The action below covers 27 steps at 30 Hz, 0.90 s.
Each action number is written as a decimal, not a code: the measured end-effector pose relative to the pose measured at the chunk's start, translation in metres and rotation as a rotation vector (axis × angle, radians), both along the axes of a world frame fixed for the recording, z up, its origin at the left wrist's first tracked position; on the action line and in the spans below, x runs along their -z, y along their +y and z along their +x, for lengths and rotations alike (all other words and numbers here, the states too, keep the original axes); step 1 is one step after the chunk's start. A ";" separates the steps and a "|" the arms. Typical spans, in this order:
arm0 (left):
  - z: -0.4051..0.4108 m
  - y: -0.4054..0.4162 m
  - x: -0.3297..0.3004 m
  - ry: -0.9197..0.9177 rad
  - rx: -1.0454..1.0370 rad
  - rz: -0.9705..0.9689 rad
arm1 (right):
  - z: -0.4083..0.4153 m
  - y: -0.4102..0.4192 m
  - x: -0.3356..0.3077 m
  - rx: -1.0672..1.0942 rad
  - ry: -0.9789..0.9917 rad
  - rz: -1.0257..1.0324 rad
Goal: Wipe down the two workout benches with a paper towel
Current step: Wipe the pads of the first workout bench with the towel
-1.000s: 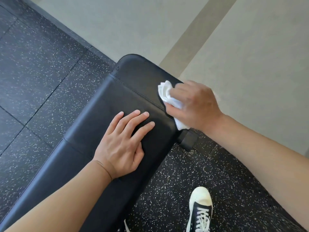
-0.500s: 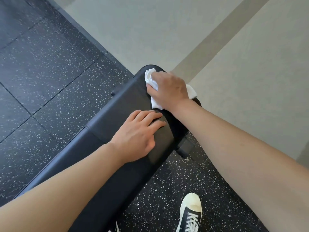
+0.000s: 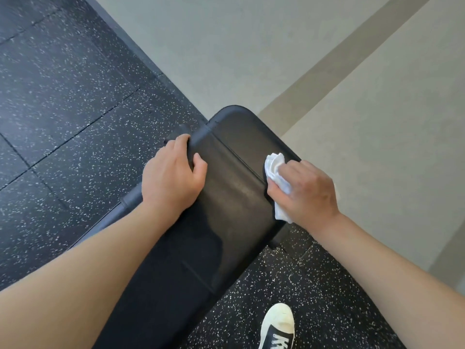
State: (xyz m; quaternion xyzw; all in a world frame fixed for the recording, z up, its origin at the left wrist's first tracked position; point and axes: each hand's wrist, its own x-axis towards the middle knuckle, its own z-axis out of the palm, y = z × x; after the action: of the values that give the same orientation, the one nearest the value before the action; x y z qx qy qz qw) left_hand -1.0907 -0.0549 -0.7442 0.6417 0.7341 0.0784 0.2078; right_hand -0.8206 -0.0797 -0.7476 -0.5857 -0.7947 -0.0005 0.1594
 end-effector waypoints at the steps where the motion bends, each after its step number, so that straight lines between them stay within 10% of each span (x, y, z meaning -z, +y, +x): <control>1: -0.002 0.001 0.000 0.000 0.001 0.003 | -0.012 0.009 0.001 0.015 0.020 0.013; 27: -0.002 0.012 -0.002 -0.002 0.058 -0.081 | -0.184 0.222 0.021 -0.073 -0.109 -0.677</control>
State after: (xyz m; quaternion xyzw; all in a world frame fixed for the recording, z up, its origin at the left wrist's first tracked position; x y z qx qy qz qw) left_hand -1.0927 -0.0433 -0.7425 0.6536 0.7175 0.0433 0.2368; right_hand -1.0042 0.1418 -0.7688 -0.5757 -0.7776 0.2374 -0.0868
